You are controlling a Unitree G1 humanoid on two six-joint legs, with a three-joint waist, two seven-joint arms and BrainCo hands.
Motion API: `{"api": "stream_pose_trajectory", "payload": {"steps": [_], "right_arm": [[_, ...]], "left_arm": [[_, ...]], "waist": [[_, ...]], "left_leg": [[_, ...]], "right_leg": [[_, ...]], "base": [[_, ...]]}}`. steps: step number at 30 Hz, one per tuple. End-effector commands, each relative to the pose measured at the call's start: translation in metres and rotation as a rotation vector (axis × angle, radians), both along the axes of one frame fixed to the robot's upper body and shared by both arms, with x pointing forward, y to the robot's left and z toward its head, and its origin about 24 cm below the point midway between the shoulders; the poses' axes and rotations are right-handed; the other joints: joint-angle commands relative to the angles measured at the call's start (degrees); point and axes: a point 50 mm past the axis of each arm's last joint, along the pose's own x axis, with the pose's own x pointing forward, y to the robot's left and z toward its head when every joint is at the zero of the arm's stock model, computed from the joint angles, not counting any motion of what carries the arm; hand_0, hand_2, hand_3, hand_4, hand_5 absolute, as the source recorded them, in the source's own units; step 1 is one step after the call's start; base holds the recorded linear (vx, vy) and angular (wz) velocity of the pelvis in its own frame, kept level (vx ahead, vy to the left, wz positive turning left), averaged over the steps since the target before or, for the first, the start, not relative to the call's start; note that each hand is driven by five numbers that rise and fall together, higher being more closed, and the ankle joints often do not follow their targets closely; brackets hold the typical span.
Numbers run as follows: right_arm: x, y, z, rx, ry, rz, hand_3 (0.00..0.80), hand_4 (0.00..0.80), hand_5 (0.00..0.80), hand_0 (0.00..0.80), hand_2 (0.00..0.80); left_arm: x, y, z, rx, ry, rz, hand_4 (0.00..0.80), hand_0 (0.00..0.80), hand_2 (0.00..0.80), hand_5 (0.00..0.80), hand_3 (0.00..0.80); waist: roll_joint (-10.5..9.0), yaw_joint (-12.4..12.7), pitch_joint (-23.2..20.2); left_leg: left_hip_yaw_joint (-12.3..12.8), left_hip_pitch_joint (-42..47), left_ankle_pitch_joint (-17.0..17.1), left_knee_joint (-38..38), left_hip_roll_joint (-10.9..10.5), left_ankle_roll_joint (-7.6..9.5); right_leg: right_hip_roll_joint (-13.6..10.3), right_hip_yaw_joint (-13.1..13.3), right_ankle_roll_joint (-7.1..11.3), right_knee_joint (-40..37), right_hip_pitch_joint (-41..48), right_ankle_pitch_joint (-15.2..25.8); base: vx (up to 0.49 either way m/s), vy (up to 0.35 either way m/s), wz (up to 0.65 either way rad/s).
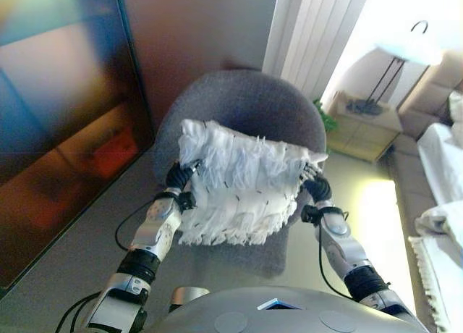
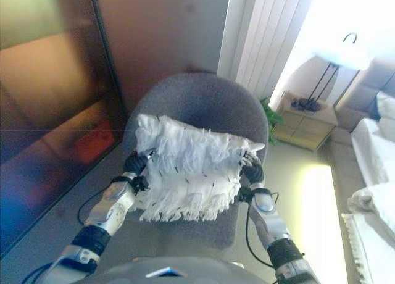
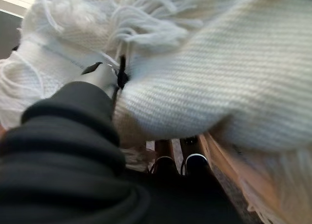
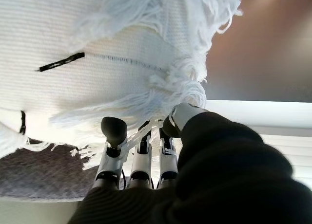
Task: Pick up the cushion and take it to the sofa
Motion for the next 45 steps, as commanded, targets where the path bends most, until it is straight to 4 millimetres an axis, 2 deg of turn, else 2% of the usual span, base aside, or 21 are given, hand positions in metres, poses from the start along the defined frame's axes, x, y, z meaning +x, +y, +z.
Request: {"api": "stream_pose_trajectory", "payload": {"steps": [1, 4, 5, 12, 15, 19, 24, 26, 28, 30, 31, 33, 38, 45], "right_arm": [[0.012, 0.022, 0.012, 0.106, -0.086, 0.041, 0.800, 0.800, 0.800, 0.800, 0.800], [0.005, 0.021, -0.002, 0.121, -0.005, 0.033, 0.800, 0.800, 0.800, 0.800, 0.800], [-0.001, 0.020, -0.012, 0.122, 0.053, 0.028, 0.800, 0.800, 0.800, 0.800, 0.800], [-0.016, 0.015, -0.039, 0.153, 0.200, 0.011, 0.800, 0.800, 0.800, 0.800, 0.800], [-0.021, 0.012, -0.049, 0.172, 0.261, -0.011, 0.800, 0.800, 0.800, 0.800, 0.800], [-0.018, 0.008, -0.052, 0.144, 0.276, -0.001, 0.800, 0.800, 0.800, 0.800, 0.800], [-0.008, 0.010, -0.046, 0.115, 0.241, 0.013, 0.800, 0.800, 0.800, 0.800, 0.800], [0.003, 0.008, -0.036, 0.067, 0.170, 0.035, 0.800, 0.800, 0.800, 0.800, 0.800], [0.023, 0.014, -0.016, 0.013, 0.061, 0.093, 0.800, 0.800, 0.800, 0.800, 0.800], [0.043, 0.022, 0.014, -0.020, -0.061, 0.130, 0.800, 0.800, 0.800, 0.800, 0.800], [0.050, 0.025, 0.028, -0.028, -0.114, 0.139, 0.800, 0.800, 0.800, 0.800, 0.800], [0.057, 0.022, 0.043, -0.045, -0.181, 0.142, 0.800, 0.800, 0.800, 0.800, 0.800], [0.044, 0.009, 0.046, -0.053, -0.207, 0.150, 0.800, 0.800, 0.800, 0.800, 0.800], [0.037, -0.007, 0.055, -0.106, -0.230, 0.185, 0.800, 0.800, 0.800, 0.800, 0.800]], "left_arm": [[0.028, -0.032, 0.020, 0.003, -0.126, -0.129, 0.800, 0.800, 0.800, 0.800, 0.800], [0.021, -0.026, 0.006, 0.039, -0.068, -0.135, 0.800, 0.800, 0.800, 0.800, 0.800], [0.015, -0.023, -0.004, 0.053, -0.024, -0.131, 0.800, 0.800, 0.800, 0.800, 0.800], [0.004, -0.019, -0.027, 0.109, 0.105, -0.134, 0.800, 0.800, 0.800, 0.800, 0.800], [0.000, -0.017, -0.035, 0.143, 0.138, -0.150, 0.800, 0.800, 0.800, 0.800, 0.800], [0.004, -0.016, -0.036, 0.161, 0.136, -0.157, 0.800, 0.800, 0.800, 0.800, 0.800], [0.009, -0.018, -0.033, 0.153, 0.103, -0.177, 0.800, 0.800, 0.800, 0.800, 0.800], [0.017, -0.021, -0.025, 0.144, 0.032, -0.178, 0.800, 0.800, 0.800, 0.800, 0.800], [0.032, -0.024, -0.007, 0.103, -0.040, -0.146, 0.800, 0.800, 0.800, 0.800, 0.800], [0.049, -0.032, 0.019, 0.060, -0.137, -0.126, 0.800, 0.800, 0.800, 0.800, 0.800], [0.055, -0.035, 0.034, 0.045, -0.188, -0.120, 0.800, 0.800, 0.800, 0.800, 0.800], [0.059, -0.036, 0.048, 0.020, -0.254, -0.113, 0.800, 0.800, 0.800, 0.800, 0.800], [0.041, -0.026, 0.043, -0.020, -0.297, -0.083, 0.800, 0.800, 0.800, 0.800, 0.800], [0.029, -0.029, 0.037, -0.068, -0.312, -0.054, 0.800, 0.800, 0.800, 0.800, 0.800]], "waist": [[0.05, 1.76, -4.02], [-0.29, 2.09, -5.09], [-0.43, 2.27, -6.12], [-0.54, 2.81, -8.61], [-0.56, 2.88, -9.19], [-0.33, 2.69, -9.46], [-0.03, 2.42, -8.84], [0.15, 2.18, -7.86], [0.76, 1.64, -5.44], [1.86, 0.85, -2.25], [2.45, 0.46, -0.55], [3.46, 0.12, 1.67], [4.28, -0.09, 2.58], [5.71, -1.22, 4.31]], "left_leg": [[1.58, -1.30, -0.38, 3.95, 0.47, 2.09], [1.77, -0.46, -0.06, 4.52, 0.79, 2.11], [1.90, 0.28, 0.24, 4.60, 0.97, 2.09], [1.87, 2.28, 1.34, 4.66, 1.64, 2.08], [1.84, 2.73, 1.61, 4.91, 1.94, 1.98], [1.68, 3.12, 1.89, 4.56, 1.98, 1.98], [1.50, 3.04, 1.95, 4.12, 1.73, 2.25], [1.20, 2.73, 1.85, 3.93, 1.46, 2.27], [0.58, 1.72, 1.35, 3.58, 0.86, 2.49], [-0.44, -0.29, 0.73, 3.58, 0.06, 2.91], [-0.66, -1.29, 0.59, 3.61, -0.16, 3.19], [-0.83, -2.13, 0.70, 2.99, -0.54, 3.54], [-0.46, -1.96, 2.20, 2.68, -1.14, 2.92], [0.12, -2.71, 2.07, 4.46, -1.84, 2.32]], "right_leg": [[-1.94, -0.15, 3.86, -0.01, -2.80, 8.14], [-1.98, -0.13, 3.98, -0.01, -1.80, 8.71], [-1.98, -0.02, 4.07, -0.01, -1.05, 9.02], [-2.06, 0.11, 4.12, -0.01, 0.97, 9.92], [-2.14, -0.04, 4.10, -0.01, 1.43, 10.17], [-2.10, 0.17, 4.13, -0.01, 1.42, 10.17], [-2.19, 0.14, 4.33, -0.01, 0.93, 10.20], [-2.32, 0.07, 4.52, -0.01, 0.39, 10.24], [-2.54, 0.27, 4.57, -0.01, -1.15, 10.05], [-3.09, 0.54, 4.46, 0.20, -3.45, 9.91], [-3.38, 0.84, 4.27, 0.47, -4.63, 9.88], [-3.74, 0.99, 4.10, 0.57, -5.75, 9.93], [-4.55, -0.02, 4.16, 0.73, -5.39, 10.82], [-5.57, -0.45, 3.84, 2.15, -5.73, 10.17]], "base": [[0.246, -0.049, -0.03], [0.266, -0.014, -0.08], [0.283, 0.000, -0.08], [0.207, 0.009, 0.01], [0.128, 0.003, 0.00], [0.089, 0.018, 0.00], [0.007, 0.003, 0.00], [-0.033, 0.005, 0.00], [-0.237, 0.054, -0.02], [-0.427, 0.086, -0.06], [-0.395, 0.065, -0.11], [-0.253, 0.044, -0.12], [0.054, 0.023, 0.00], [0.013, 0.051, 0.00]]}}
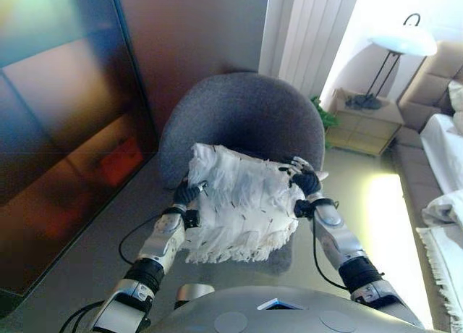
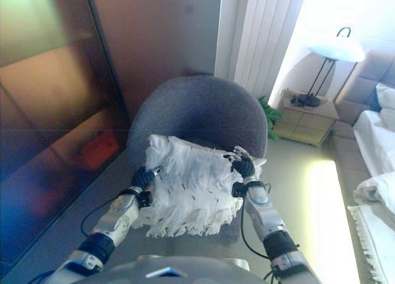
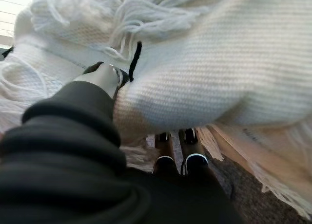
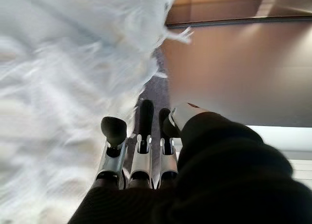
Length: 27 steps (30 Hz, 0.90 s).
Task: Pick up the cushion and take it to the sofa
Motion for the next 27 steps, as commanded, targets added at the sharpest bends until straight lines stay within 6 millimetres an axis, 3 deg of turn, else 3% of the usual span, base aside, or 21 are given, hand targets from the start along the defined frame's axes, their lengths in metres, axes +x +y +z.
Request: {"api": "stream_pose_trajectory", "payload": {"steps": [1, 14, 27], "right_arm": [[0.010, -0.008, 0.028, -0.005, -0.129, 0.023, 0.800, 0.800, 0.800, 0.800, 0.800], [0.012, -0.013, 0.033, -0.028, -0.127, 0.046, 0.800, 0.800, 0.800, 0.800, 0.800], [0.032, -0.019, 0.051, -0.129, -0.177, 0.109, 0.800, 0.800, 0.800, 0.800, 0.800]], "left_arm": [[0.041, -0.015, 0.056, -0.133, -0.336, 0.009, 0.800, 0.800, 0.800, 0.800, 0.800], [0.038, -0.024, 0.054, -0.127, -0.358, 0.006, 0.800, 0.800, 0.800, 0.800, 0.800], [0.060, -0.044, 0.061, -0.144, -0.340, 0.085, 0.800, 0.800, 0.800, 0.800, 0.800]], "waist": [[-0.36, -0.69, -2.45], [1.62, -2.07, -0.55], [5.06, -4.59, 0.18]], "left_leg": [[-0.68, -5.65, 0.37, 4.23, -0.37, 1.20], [0.41, -9.03, 0.41, 4.51, -0.90, 0.68], [0.93, -16.11, 0.99, 4.34, -3.63, 0.74]], "right_leg": [[-4.12, -2.34, 3.03, -0.99, -5.46, 9.80], [-5.83, -3.19, 2.42, -0.27, -9.34, 9.77], [-8.23, -1.03, 3.05, 1.04, -17.52, 10.42]], "base": [[0.065, 0.009, 0.00], [-0.017, 0.020, -0.04], [-0.012, 0.075, -0.01]]}}
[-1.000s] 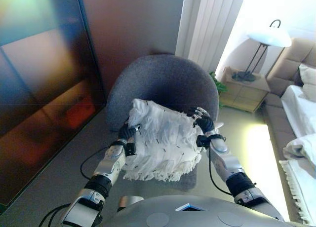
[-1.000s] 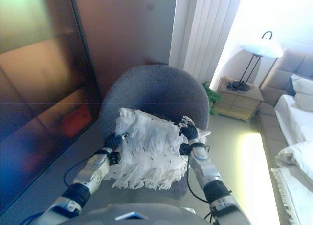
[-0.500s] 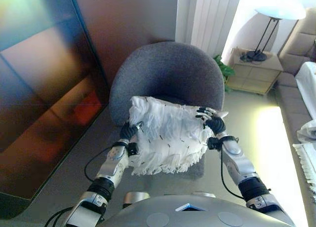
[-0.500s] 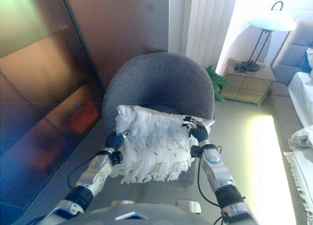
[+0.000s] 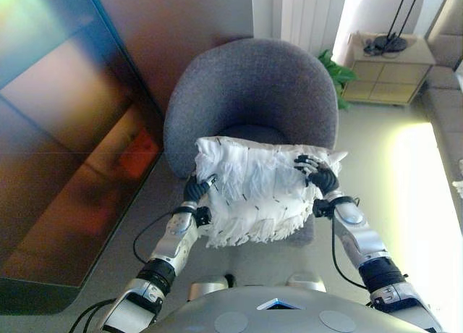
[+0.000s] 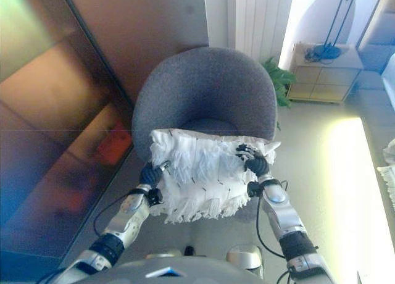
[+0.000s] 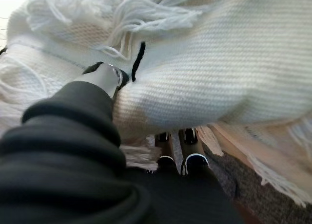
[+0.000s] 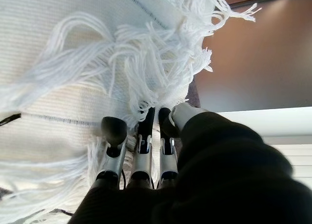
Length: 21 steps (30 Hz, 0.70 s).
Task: Pick up the cushion and take it to the sofa
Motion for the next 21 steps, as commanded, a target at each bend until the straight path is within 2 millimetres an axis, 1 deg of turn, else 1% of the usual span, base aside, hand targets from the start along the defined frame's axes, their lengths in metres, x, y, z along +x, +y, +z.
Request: {"api": "stream_pose_trajectory", "payload": {"steps": [1, 3, 8, 10, 11, 12, 13, 15, 16, 18, 19, 20, 21], "right_arm": [[0.028, 0.008, 0.037, -0.030, -0.151, 0.062, 0.800, 0.800, 0.800, 0.800, 0.800], [0.029, 0.008, 0.037, -0.035, -0.146, 0.061, 0.800, 0.800, 0.800, 0.800, 0.800], [0.046, 0.005, 0.040, -0.067, -0.118, 0.043, 0.800, 0.800, 0.800, 0.800, 0.800], [0.046, 0.005, 0.040, -0.067, -0.118, 0.043, 0.800, 0.800, 0.800, 0.800, 0.800], [0.051, 0.004, 0.041, -0.070, -0.106, 0.045, 0.800, 0.800, 0.800, 0.800, 0.800], [0.051, 0.004, 0.041, -0.070, -0.106, 0.045, 0.800, 0.800, 0.800, 0.800, 0.800], [0.056, 0.002, 0.043, -0.067, -0.092, 0.033, 0.800, 0.800, 0.800, 0.800, 0.800], [0.057, 0.002, 0.043, -0.067, -0.093, 0.033, 0.800, 0.800, 0.800, 0.800, 0.800], [0.064, 0.001, 0.045, -0.038, -0.064, 0.007, 0.800, 0.800, 0.800, 0.800, 0.800], [0.068, 0.000, 0.048, -0.044, -0.072, 0.006, 0.800, 0.800, 0.800, 0.800, 0.800], [0.075, 0.000, 0.056, -0.046, -0.095, -0.003, 0.800, 0.800, 0.800, 0.800, 0.800], [0.077, -0.002, 0.058, -0.051, -0.101, -0.005, 0.800, 0.800, 0.800, 0.800, 0.800], [0.078, -0.003, 0.059, -0.051, -0.102, -0.013, 0.800, 0.800, 0.800, 0.800, 0.800]], "left_arm": [[0.058, -0.019, 0.055, -0.079, -0.250, 0.054, 0.800, 0.800, 0.800, 0.800, 0.800], [0.059, -0.020, 0.055, -0.079, -0.244, 0.061, 0.800, 0.800, 0.800, 0.800, 0.800], [0.070, -0.027, 0.057, -0.096, -0.196, 0.100, 0.800, 0.800, 0.800, 0.800, 0.800], [0.070, -0.027, 0.057, -0.096, -0.196, 0.100, 0.800, 0.800, 0.800, 0.800, 0.800], [0.072, -0.031, 0.056, -0.107, -0.167, 0.113, 0.800, 0.800, 0.800, 0.800, 0.800], [0.072, -0.031, 0.056, -0.107, -0.167, 0.113, 0.800, 0.800, 0.800, 0.800, 0.800], [0.076, -0.032, 0.058, -0.076, -0.167, 0.113, 0.800, 0.800, 0.800, 0.800, 0.800], [0.076, -0.032, 0.059, -0.076, -0.168, 0.114, 0.800, 0.800, 0.800, 0.800, 0.800], [0.078, -0.035, 0.054, -0.082, -0.094, 0.112, 0.800, 0.800, 0.800, 0.800, 0.800], [0.081, -0.035, 0.056, -0.075, -0.094, 0.116, 0.800, 0.800, 0.800, 0.800, 0.800], [0.084, -0.036, 0.059, -0.111, -0.078, 0.128, 0.543, 0.543, 0.543, 0.543, 0.543], [0.086, -0.035, 0.061, -0.108, -0.085, 0.131, 0.000, 0.000, 0.000, 0.000, 0.000], [0.087, -0.036, 0.063, -0.104, -0.090, 0.129, 0.000, 0.000, 0.000, 0.000, 0.000]], "waist": [[-2.42, -0.06, -0.72], [-2.33, -0.11, -0.72], [-1.84, -0.19, -0.44], [-1.84, -0.17, -0.45], [-1.62, -0.15, -0.23], [-1.61, -0.14, -0.24], [-1.66, -0.18, 0.13], [-1.65, -0.15, 0.09], [-1.40, -0.17, 0.64], [-1.34, -0.20, 0.86], [-1.09, -0.34, 1.20], [-0.96, -0.32, 1.36], [-0.89, -0.37, 1.52]], "left_leg": [[-0.53, -8.89, -0.03, 4.53, -0.47, -1.24], [-0.46, -9.36, -0.04, 4.66, -0.58, -1.23], [-0.15, -12.73, 0.31, 5.21, -1.13, -1.12], [-0.14, -12.76, 0.31, 5.23, -1.13, -1.12], [0.01, -13.41, 0.38, 5.49, -1.19, -1.13], [0.02, -13.43, 0.38, 5.50, -1.19, -1.13], [0.15, -14.28, 0.66, 5.81, -1.09, -1.17], [0.18, -14.43, 0.65, 5.87, -1.09, -1.17], [0.19, -15.19, 1.20, 5.88, -1.13, -1.22], [0.28, -15.64, 1.25, 6.02, -1.09, -1.28], [0.50, -16.33, 1.52, 5.88, -0.97, -1.35], [0.35, -16.62, 1.54, 5.93, -1.10, -1.39], [0.39, -16.75, 1.55, 5.91, -1.09, -1.37]], "right_leg": [[-4.21, -0.94, 1.07, -0.96, -8.43, 9.46], [-4.36, -0.78, 1.15, -0.78, -8.99, 9.51], [-4.72, 0.57, 1.37, -0.40, -12.68, 10.18], [-4.72, 0.59, 1.37, -0.38, -12.72, 10.17], [-4.82, 0.67, 1.44, -0.03, -13.53, 10.26], [-4.82, 0.69, 1.44, -0.02, -13.56, 10.26], [-4.92, 0.70, 1.58, 0.07, -14.43, 10.69], [-4.92, 0.75, 1.58, 0.12, -14.60, 10.69], [-4.79, 0.88, 1.53, 0.10, -15.33, 11.09], [-4.79, 1.08, 1.55, 0.16, -15.77, 11.12], [-4.79, 1.37, 1.60, 0.10, -16.57, 11.24], [-4.72, 1.60, 1.62, 0.14, -16.83, 11.27], [-4.73, 1.64, 1.66, 0.25, -17.04, 11.24]], "base": [[-0.006, 0.038, -0.09], [-0.001, 0.009, -0.03], [-0.056, 0.011, -0.09], [0.000, 0.000, 0.00], [0.000, 0.000, 0.00], [-0.056, -0.021, -0.03], [-0.045, -0.024, -0.04], [-0.022, -0.012, -0.01], [-0.049, -0.001, 0.02], [-0.070, 0.003, -0.02], [-0.087, 0.010, -0.03], [-0.100, 0.012, 0.01], [-0.055, 0.008, 0.03]]}}
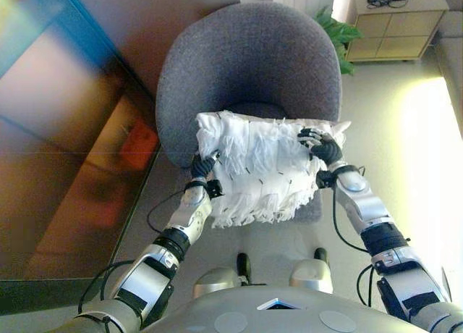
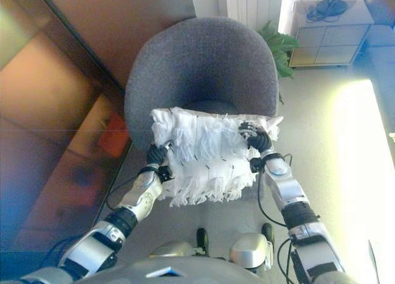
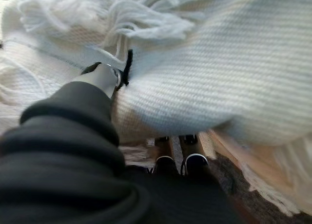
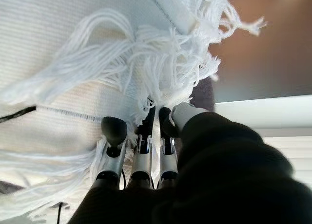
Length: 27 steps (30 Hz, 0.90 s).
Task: Pick up the cushion and take it to the sofa
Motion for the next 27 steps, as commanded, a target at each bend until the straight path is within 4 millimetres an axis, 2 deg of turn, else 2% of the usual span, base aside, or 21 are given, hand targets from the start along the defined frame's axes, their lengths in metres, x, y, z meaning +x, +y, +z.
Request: {"api": "stream_pose_trajectory", "payload": {"steps": [1, 7, 12, 19, 23, 27], "right_arm": [[0.017, 0.002, 0.019, 0.002, -0.058, -0.006, 0.000, 0.000, 0.000, 0.000, 0.000], [0.028, -0.006, 0.039, -0.016, -0.131, -0.005, 0.000, 0.000, 0.000, 0.000, 0.000], [0.028, -0.026, 0.055, -0.048, -0.201, -0.028, 0.000, 0.000, 0.000, 0.000, 0.000], [0.008, -0.067, 0.081, -0.152, -0.305, -0.047, 0.000, 0.000, 0.000, 0.000, 0.000], [-0.008, -0.089, 0.097, -0.192, -0.356, -0.090, 0.000, 0.000, 0.000, 0.000, 0.000], [-0.023, -0.104, 0.106, -0.237, -0.394, -0.153, 0.000, 0.000, 0.000, 0.000, 0.000]], "left_arm": [[0.027, -0.016, 0.031, -0.039, -0.086, -0.020, 0.000, 0.000, 0.000, 0.000, 0.000], [0.032, -0.013, 0.038, -0.109, -0.125, -0.001, 0.000, 0.000, 0.000, 0.000, 0.000], [0.030, -0.001, 0.042, -0.121, -0.190, 0.007, 0.000, 0.000, 0.000, 0.000, 0.000], [0.014, 0.038, 0.035, -0.070, -0.236, 0.044, 0.000, 0.000, 0.000, 0.000, 0.000], [0.005, 0.063, 0.041, -0.023, -0.275, 0.122, 0.000, 0.000, 0.000, 0.000, 0.000], [-0.004, 0.080, 0.047, -0.007, -0.312, 0.172, 0.000, 0.000, 0.000, 0.000, 0.000]], "waist": [[-3.30, 0.95, 0.09], [-2.42, 0.98, 0.83], [-1.65, 1.22, 1.11], [-0.73, 1.44, 1.38], [-0.40, 1.51, 1.79], [-0.36, 1.75, 2.25]], "left_leg": [[-1.51, -7.56, 0.83, 4.17, 0.72, -2.44], [-1.29, -7.97, 1.17, 3.61, 0.49, -2.55], [-1.04, -7.69, 0.83, 3.87, -0.01, -2.58], [-1.39, -6.97, 0.46, 4.80, -0.90, -2.69], [-1.60, -7.14, 0.16, 5.58, -1.06, -2.74], [-1.96, -7.65, -0.09, 5.92, -1.04, -2.94]], "right_leg": [[-2.71, 0.32, 0.63, -2.34, -6.02, 9.76], [-2.85, 0.25, 0.68, -2.55, -6.63, 9.92], [-3.24, -0.64, 0.69, -2.30, -6.27, 9.53], [-3.07, -1.35, 0.27, -1.38, -5.74, 8.82], [-3.01, -1.13, 0.09, -0.49, -6.19, 8.15], [-2.97, -0.79, -0.12, 0.14, -6.89, 7.53]], "base": [[-0.055, 0.000, 0.00], [-0.057, 0.023, -0.08], [-0.013, 0.032, 0.00], [0.022, 0.017, 0.01], [0.025, 0.012, 0.00], [-0.011, -0.001, 0.00]]}}
